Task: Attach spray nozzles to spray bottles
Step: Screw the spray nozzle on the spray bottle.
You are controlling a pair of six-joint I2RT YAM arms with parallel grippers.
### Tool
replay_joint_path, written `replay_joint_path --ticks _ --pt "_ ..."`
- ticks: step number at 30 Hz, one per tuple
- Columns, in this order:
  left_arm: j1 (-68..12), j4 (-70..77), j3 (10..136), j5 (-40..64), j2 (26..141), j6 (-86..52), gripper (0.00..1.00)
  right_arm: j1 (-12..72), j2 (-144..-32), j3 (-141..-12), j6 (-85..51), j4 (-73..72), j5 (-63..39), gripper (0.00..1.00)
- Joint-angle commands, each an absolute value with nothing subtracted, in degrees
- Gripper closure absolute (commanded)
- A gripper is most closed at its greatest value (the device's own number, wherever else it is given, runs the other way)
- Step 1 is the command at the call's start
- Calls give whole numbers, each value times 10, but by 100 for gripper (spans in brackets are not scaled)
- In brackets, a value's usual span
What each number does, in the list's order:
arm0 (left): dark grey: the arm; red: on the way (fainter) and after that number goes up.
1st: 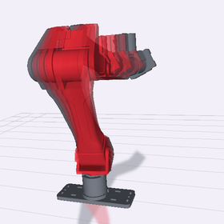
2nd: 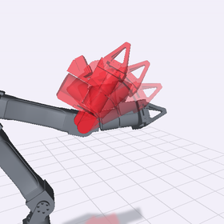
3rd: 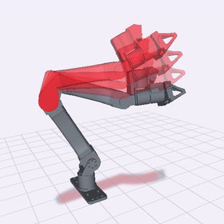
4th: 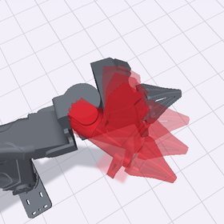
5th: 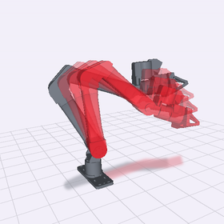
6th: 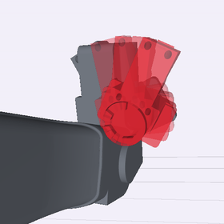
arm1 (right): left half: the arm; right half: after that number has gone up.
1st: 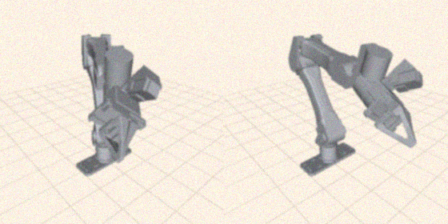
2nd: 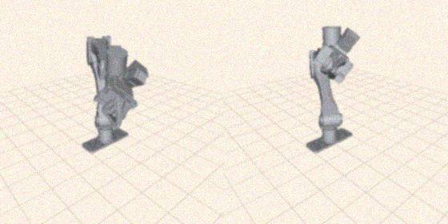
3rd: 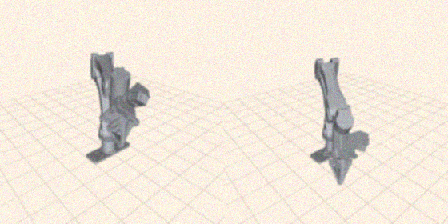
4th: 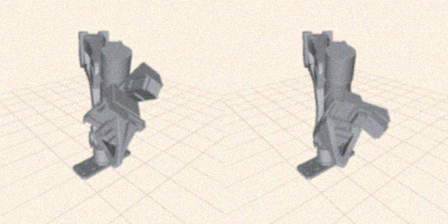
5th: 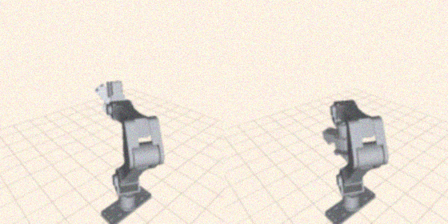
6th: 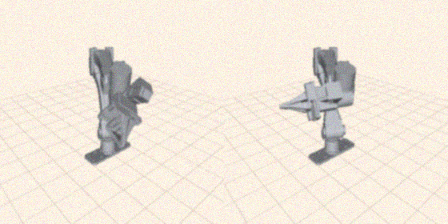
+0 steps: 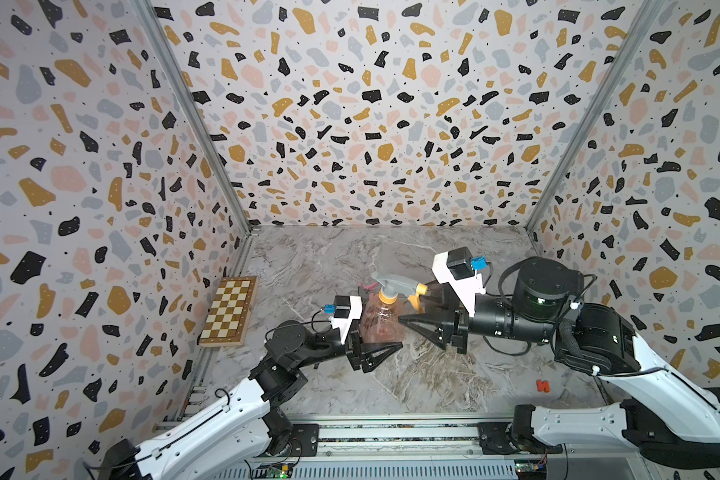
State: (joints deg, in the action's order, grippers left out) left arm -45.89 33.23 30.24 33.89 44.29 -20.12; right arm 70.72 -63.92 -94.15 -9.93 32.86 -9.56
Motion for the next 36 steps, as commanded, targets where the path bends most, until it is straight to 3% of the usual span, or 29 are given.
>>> replay_joint_path --ticks 1,6,8,12,22,25,30,36 --pt "-456 361 302 335 448 -194 100 751 -655 -975 -92 338 -66 47" --pt "-456 379 306 349 462 -204 100 768 -697 -988 -89 319 -82 46" --pt "-456 381 306 353 463 -205 100 771 -703 -993 -84 322 -85 42" --pt "-456 382 306 362 459 -207 100 786 -661 -965 -74 315 -86 38" --pt "-456 387 312 382 458 -204 100 792 -587 -915 -73 330 -31 44" --pt "-456 347 329 392 458 -192 100 732 -596 -927 -68 344 -73 43" --pt "-457 263 358 393 451 -169 100 590 -646 -997 -38 409 -228 37" --pt "-457 174 385 412 432 -141 100 567 -685 -1034 -4 454 -258 28"
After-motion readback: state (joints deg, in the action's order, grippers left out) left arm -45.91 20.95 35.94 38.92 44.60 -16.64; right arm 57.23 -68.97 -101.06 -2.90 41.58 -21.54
